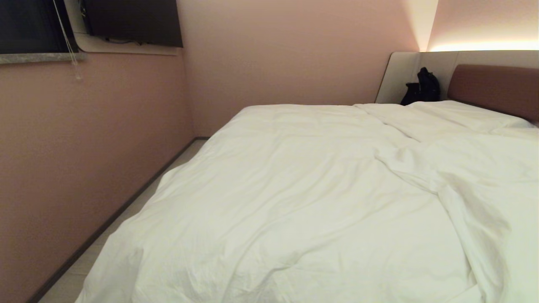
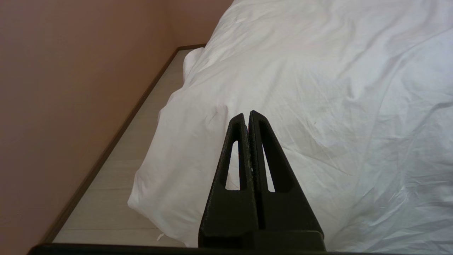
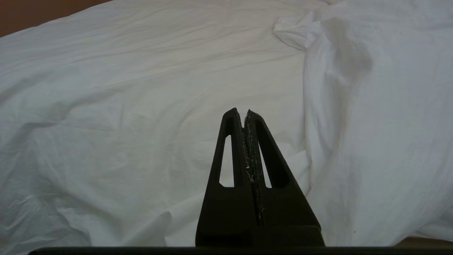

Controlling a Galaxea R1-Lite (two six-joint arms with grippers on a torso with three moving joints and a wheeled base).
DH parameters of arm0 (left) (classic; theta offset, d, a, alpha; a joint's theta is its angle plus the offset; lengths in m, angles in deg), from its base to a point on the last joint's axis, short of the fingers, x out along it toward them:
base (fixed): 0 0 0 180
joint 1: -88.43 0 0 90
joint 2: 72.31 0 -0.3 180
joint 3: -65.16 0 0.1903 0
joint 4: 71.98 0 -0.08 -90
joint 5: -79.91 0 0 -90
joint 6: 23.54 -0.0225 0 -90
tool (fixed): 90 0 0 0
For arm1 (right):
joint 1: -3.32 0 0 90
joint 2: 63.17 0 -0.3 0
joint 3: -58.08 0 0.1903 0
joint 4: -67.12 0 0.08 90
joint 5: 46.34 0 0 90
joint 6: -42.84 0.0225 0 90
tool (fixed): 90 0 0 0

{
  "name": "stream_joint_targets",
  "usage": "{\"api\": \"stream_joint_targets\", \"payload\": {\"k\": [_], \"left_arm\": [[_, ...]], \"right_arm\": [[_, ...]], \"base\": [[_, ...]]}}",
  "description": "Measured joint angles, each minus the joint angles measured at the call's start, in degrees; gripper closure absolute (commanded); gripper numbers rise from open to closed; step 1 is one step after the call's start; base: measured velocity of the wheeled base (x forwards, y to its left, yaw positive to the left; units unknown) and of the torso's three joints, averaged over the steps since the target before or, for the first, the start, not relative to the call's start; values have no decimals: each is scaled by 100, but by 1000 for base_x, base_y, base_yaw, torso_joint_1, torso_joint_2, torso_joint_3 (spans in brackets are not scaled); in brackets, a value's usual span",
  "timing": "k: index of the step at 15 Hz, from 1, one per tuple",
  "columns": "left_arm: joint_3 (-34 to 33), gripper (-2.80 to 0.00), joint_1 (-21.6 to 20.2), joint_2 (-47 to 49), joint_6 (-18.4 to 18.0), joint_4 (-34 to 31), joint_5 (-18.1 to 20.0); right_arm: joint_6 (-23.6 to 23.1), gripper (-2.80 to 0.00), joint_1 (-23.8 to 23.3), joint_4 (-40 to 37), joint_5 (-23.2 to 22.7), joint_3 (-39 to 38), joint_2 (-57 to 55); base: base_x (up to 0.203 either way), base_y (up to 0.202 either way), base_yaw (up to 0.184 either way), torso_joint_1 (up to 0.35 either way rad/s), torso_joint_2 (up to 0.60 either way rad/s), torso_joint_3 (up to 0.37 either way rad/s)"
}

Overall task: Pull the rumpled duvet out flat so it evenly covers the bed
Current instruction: Hold the folded corner of the quilt

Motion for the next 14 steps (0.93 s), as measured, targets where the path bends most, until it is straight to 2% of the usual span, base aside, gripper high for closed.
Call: {"api": "stream_joint_targets", "payload": {"k": [14], "left_arm": [[0,0,0,0,2,0,-2]], "right_arm": [[-2,0,0,0,1,0,0]], "base": [[0,0,0,0,0,0]]}}
